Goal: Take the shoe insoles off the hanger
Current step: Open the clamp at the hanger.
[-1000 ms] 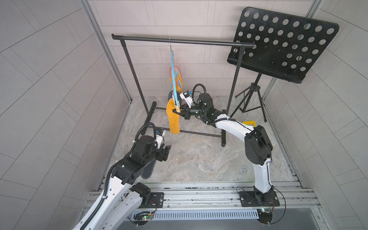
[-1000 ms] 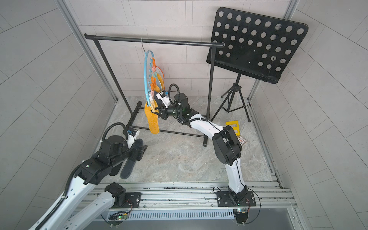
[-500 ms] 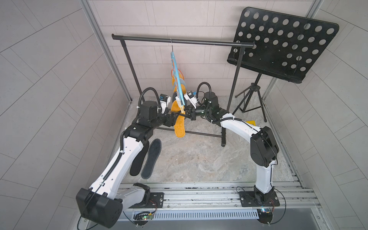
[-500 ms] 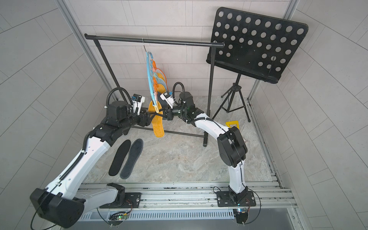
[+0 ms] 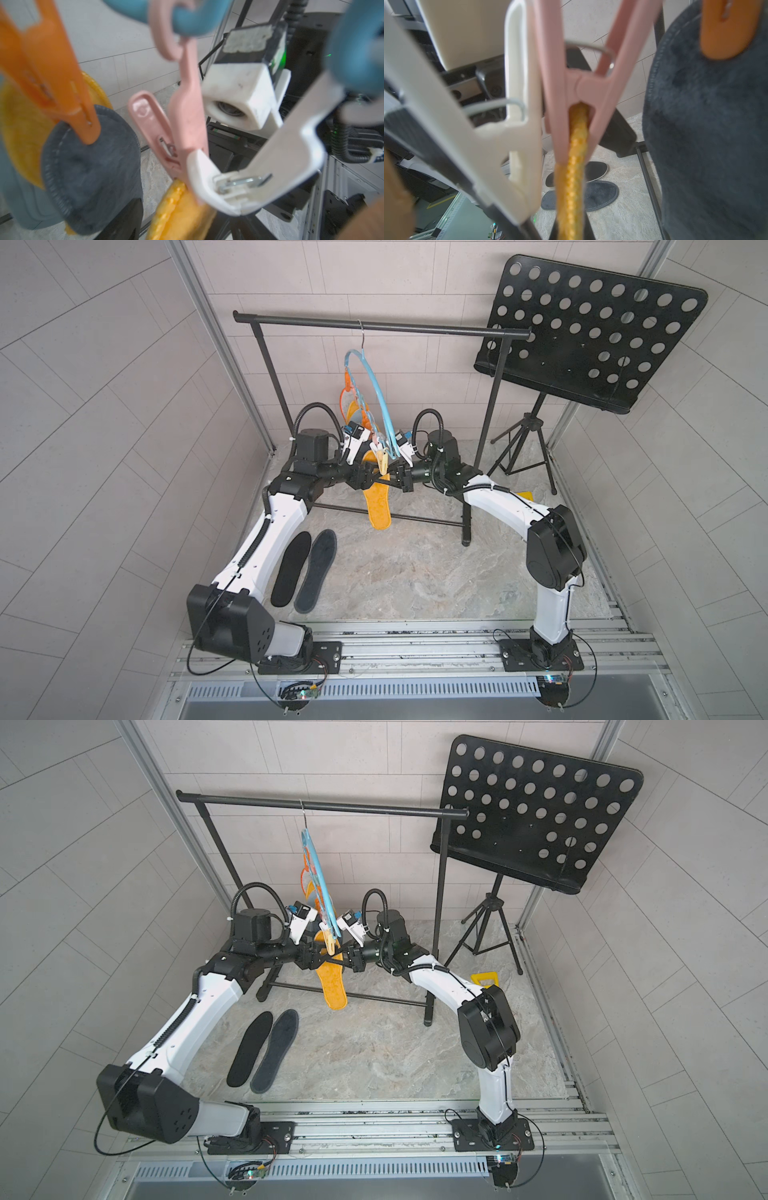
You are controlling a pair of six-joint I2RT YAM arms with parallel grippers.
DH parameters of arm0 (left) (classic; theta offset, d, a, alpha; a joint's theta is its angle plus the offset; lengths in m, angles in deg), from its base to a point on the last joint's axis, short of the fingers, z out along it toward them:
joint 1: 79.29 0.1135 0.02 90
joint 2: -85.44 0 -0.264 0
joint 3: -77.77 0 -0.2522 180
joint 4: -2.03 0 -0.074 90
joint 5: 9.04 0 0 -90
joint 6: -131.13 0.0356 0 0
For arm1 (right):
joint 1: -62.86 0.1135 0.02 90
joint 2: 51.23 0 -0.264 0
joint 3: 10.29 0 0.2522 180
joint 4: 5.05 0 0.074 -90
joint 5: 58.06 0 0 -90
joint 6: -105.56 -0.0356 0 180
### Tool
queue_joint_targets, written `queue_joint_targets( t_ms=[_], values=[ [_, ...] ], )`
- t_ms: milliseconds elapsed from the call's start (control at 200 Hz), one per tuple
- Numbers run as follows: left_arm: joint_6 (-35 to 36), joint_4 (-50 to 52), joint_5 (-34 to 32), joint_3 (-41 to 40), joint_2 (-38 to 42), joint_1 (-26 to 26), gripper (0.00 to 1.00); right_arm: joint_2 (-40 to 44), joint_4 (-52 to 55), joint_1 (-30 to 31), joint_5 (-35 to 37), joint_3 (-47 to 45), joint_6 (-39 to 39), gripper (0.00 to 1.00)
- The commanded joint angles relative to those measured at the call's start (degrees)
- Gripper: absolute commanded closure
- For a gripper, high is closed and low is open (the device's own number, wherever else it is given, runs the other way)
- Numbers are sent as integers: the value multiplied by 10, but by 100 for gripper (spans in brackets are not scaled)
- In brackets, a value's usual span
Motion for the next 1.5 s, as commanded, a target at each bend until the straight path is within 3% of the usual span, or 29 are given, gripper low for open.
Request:
queue_joint_targets(
  t_ms=[0,185,350,550,701,876,1496],
  values=[
    [35,9,92,35,-30,9,28,8,16,5,-25,-3,-3,100],
    [70,63,137,106,-84,19,32,9,20,10,-26,-6,-10,100],
    [163,185,183,145,-107,38,31,10,20,10,-26,-5,-11,100],
    [168,126,233,83,-85,70,36,8,9,10,-25,-6,-23,100],
    [200,149,256,110,-112,71,43,7,5,11,-26,-13,-26,100],
    [165,116,287,151,-144,70,46,5,2,11,-27,-12,-29,100],
    [55,35,322,246,-201,53,41,-2,2,12,-29,-11,-34,100]
  ],
)
